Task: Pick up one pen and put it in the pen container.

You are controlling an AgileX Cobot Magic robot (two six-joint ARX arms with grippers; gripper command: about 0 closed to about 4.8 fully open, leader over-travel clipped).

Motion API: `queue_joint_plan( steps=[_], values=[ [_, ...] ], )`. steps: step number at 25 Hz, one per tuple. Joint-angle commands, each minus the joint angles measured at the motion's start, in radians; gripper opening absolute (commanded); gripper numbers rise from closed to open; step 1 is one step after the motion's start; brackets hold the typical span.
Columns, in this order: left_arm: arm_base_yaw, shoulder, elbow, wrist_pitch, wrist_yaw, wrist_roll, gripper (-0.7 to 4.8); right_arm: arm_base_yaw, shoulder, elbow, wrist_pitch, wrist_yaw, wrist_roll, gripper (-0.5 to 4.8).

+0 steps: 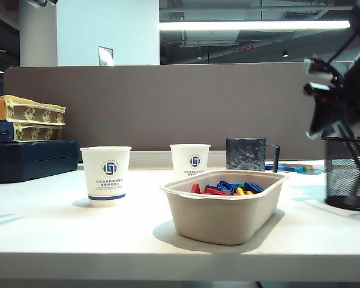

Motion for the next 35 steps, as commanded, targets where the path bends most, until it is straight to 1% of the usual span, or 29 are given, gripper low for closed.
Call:
queue_joint_plan(
  steps=[1,3,9,16,20,25,27,35],
  values=[
    [0.001,-0.002,0.005,0.010,-0.003,-0.003,0.98,-0.001,-0.007,0.008,0.018,-0.009,0.002,1.27],
    [0.001,-0.002,0.005,0.010,-0.003,-0.003,0.98,-0.001,-0.013,0.010,0.021,-0.028,0.009,1.27],
    [0.001,-0.002,0.005,0.010,-0.003,-0.003,0.98,-0.001,-0.063,0.010,0.074,-0.025,0.022,1.27],
    [0.001,-0.002,0.005,0.006,-0.003,-0.003,0.98,-0.001,-0.161,0.010,0.063,-0.024,0.023,1.27],
    [0.001,-0.011,0.005,-0.010,-0.003,-0.002,0.98,-0.001,-0.220,0.010,0.034,-0.024,0.023,1.27],
    [0.001,-0.071,0.005,-0.018,-0.004,0.003,0.98,-0.001,-0.315,0.010,0.004,-0.021,0.023,1.27],
    [0.001,-0.112,0.005,-0.046,-0.019,0.005,0.98,-0.001,-0.371,0.010,-0.034,-0.021,0.023,1.27],
    [0.001,-0.209,0.005,-0.149,-0.019,0.005,0.98,-0.001,-0.491,0.008,-0.153,-0.022,0.023,1.27]
  ],
)
